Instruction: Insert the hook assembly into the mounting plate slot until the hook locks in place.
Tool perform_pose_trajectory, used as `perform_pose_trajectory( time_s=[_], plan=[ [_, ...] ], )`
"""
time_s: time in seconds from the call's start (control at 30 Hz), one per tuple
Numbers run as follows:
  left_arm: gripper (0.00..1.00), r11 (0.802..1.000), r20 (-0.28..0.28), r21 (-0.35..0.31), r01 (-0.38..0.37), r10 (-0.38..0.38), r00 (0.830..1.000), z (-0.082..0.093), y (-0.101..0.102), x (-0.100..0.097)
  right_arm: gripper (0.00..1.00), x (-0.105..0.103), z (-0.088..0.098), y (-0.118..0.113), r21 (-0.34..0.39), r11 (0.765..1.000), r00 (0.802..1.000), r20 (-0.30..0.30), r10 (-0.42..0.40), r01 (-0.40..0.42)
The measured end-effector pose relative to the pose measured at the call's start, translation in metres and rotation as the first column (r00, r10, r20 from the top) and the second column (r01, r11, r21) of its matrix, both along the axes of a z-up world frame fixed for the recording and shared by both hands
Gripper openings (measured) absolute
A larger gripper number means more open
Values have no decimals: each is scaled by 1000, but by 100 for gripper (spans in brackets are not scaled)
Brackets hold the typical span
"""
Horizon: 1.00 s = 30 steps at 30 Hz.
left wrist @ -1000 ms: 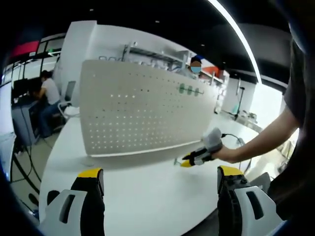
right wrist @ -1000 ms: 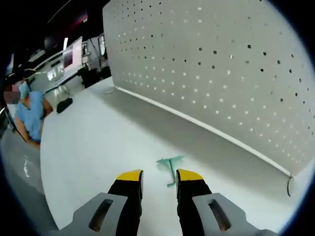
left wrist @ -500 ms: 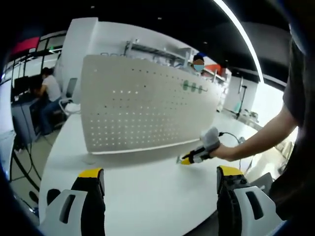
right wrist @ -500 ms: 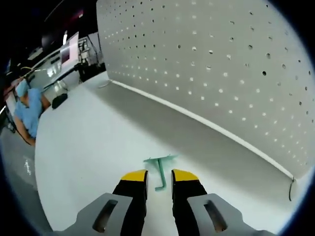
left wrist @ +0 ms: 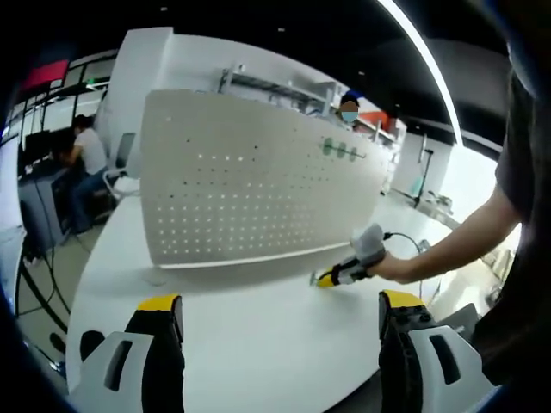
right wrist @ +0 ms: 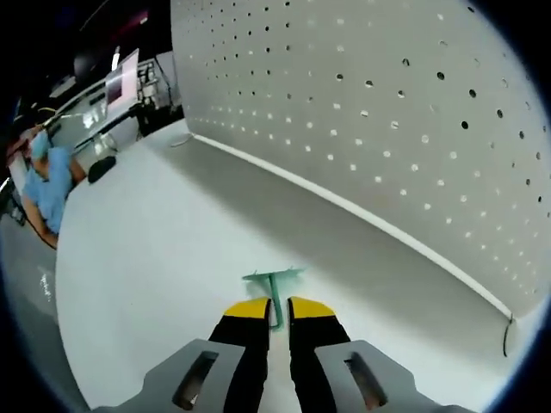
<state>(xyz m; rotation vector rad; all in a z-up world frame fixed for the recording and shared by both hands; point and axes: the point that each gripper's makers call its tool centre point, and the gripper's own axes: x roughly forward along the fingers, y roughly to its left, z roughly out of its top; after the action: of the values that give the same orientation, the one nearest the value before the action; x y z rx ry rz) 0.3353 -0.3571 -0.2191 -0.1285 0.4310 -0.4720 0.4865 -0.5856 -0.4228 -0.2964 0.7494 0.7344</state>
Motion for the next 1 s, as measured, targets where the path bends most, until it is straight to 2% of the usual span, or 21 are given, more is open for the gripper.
perform_pose_trajectory(
  time_s=[0.07, 0.17, 0.3, 0.47, 0.77, 1.0],
  plan=[
    [96, 1000, 0, 4, 2, -2, 1000, 0, 0, 1, 1, -1, 0, 2, 2, 1000, 1000, 2, 8, -8],
    [95, 1000, 3, 5, 3, -3, 1000, 1, 0, 1, 1, 0, 0, 1, 34, 999, 999, -21, -42, 43],
    [96, 1000, 10, 9, 4, -5, 1000, 2, -1, 1, 1, 1, 0, -1, 43, 997, 997, -42, -63, 64],
    [95, 1000, 16, 6, 8, -8, 1000, 3, -2, 0, 1, 0, 9, 2, 106, 987, 990, -87, -114, 123],
    [93, 1000, 39, -4, 23, -23, 999, 8, -6, 0, 1, 1, 48, 9, 161, 979, 992, -58, -114, 122],
    [92, 999, 68, -4, 49, -48, 997, 18, -11, -1, 1, -4, 90, 19, 255, 955, 989, -53, -139, 148]
  ],
)
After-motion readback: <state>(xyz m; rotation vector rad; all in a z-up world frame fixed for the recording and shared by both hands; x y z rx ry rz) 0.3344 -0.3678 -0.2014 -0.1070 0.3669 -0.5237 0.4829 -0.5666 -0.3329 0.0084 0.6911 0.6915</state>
